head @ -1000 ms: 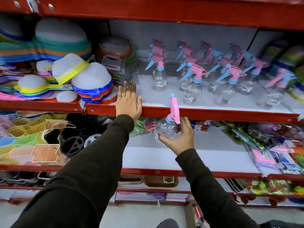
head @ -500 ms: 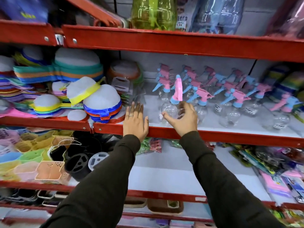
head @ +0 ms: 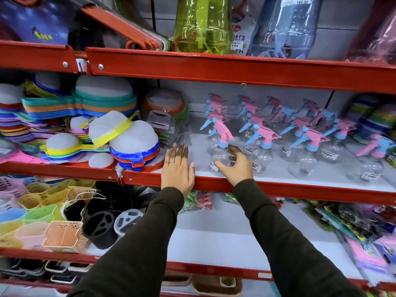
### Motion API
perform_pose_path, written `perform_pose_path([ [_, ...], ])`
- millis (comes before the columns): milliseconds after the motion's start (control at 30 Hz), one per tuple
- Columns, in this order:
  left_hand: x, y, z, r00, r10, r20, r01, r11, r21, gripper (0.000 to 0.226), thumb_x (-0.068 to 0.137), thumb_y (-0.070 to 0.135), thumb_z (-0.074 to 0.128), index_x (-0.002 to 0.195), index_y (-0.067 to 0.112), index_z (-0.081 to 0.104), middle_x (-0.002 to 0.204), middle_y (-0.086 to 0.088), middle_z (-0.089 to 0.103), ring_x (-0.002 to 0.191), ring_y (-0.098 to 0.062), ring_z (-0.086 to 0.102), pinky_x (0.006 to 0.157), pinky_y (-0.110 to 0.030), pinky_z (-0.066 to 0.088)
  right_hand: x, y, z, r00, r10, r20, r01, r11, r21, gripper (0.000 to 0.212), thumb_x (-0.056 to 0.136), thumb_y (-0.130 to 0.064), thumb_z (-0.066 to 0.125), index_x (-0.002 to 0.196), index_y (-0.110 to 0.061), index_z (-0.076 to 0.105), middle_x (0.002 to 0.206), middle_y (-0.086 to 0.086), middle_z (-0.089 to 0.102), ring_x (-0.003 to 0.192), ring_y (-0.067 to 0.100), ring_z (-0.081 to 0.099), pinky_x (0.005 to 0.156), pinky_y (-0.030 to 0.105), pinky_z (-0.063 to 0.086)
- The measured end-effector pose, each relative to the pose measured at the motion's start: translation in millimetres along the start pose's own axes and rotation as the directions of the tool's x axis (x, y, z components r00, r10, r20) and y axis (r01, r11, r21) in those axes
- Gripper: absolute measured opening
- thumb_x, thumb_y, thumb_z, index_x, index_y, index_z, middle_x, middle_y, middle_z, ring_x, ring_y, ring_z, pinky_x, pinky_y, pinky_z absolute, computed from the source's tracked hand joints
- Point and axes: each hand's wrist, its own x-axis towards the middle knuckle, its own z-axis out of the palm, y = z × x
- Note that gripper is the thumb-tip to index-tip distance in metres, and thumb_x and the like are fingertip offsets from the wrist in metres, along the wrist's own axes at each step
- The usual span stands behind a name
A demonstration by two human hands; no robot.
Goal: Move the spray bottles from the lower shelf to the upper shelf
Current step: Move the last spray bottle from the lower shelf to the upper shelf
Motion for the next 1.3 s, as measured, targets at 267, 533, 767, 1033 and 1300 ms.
perform_pose_path([
  [267,0.3,0.5,-0.5,1.000,0.000,-0.002,0.000,1.000,-0.003,0.062,0.100,0.037,0.026,0.153,0.004,0.031,0.161,-0.015,0.030,0.153,-0.031,0.015,0.126,-0.045,0.003,-5.4,-10.4,3.9,0.995,0.000,-0.103,-0.014,0.990,-0.138,0.081,0.061,-0.059,0.084,0.123,-0.017,0.053,0.125,0.008,0.055,0.120,0.028,0.053,0.103,0.039,0.046],
  [533,0.9,-0.1,-0.1,1.000,0.006,0.012,-0.006,1.000,-0.018,0.062,0.101,0.039,0.025,0.153,0.005,0.030,0.162,-0.014,0.028,0.154,-0.030,0.013,0.126,-0.044,0.002,-3.1,-7.8,2.6,0.999,-0.005,0.052,0.007,0.999,-0.044,0.070,0.076,-0.034,0.080,0.138,-0.019,0.050,0.136,0.002,0.057,0.124,0.020,0.056,0.101,0.029,0.045],
  [767,2.5,-0.3,-0.2,0.997,0.000,0.084,0.002,1.000,-0.028,0.061,0.103,0.040,0.025,0.155,0.010,0.026,0.161,-0.012,0.031,0.152,-0.029,0.020,0.126,-0.045,0.006,-2.5,-14.4,0.7,0.994,0.019,0.107,-0.014,0.999,-0.046,0.072,0.083,-0.029,0.074,0.146,-0.018,0.041,0.148,0.006,0.049,0.135,0.025,0.048,0.112,0.041,0.041],
  [1033,9.9,22.1,-7.2,0.979,-0.035,0.203,0.094,0.952,-0.292,0.064,0.102,0.054,0.018,0.154,0.019,0.030,0.155,-0.013,0.042,0.145,-0.037,0.033,0.120,-0.045,0.023,-6.7,-15.8,-3.0,0.992,0.050,0.112,-0.049,0.999,-0.013,0.077,0.087,-0.027,0.070,0.152,-0.015,0.032,0.155,0.007,0.040,0.140,0.026,0.043,0.114,0.033,0.036],
  [1300,18.2,55.5,-8.8,0.951,-0.103,0.293,0.267,0.753,-0.601,0.061,0.103,0.050,0.020,0.132,0.012,0.056,0.134,-0.020,0.060,0.119,-0.036,0.057,0.101,-0.037,0.040,-10.7,-17.9,-8.0,0.985,0.134,0.110,-0.138,0.990,0.028,0.059,0.096,-0.024,0.054,0.150,-0.008,0.037,0.153,0.011,0.044,0.137,0.028,0.047,0.115,0.037,0.037],
])
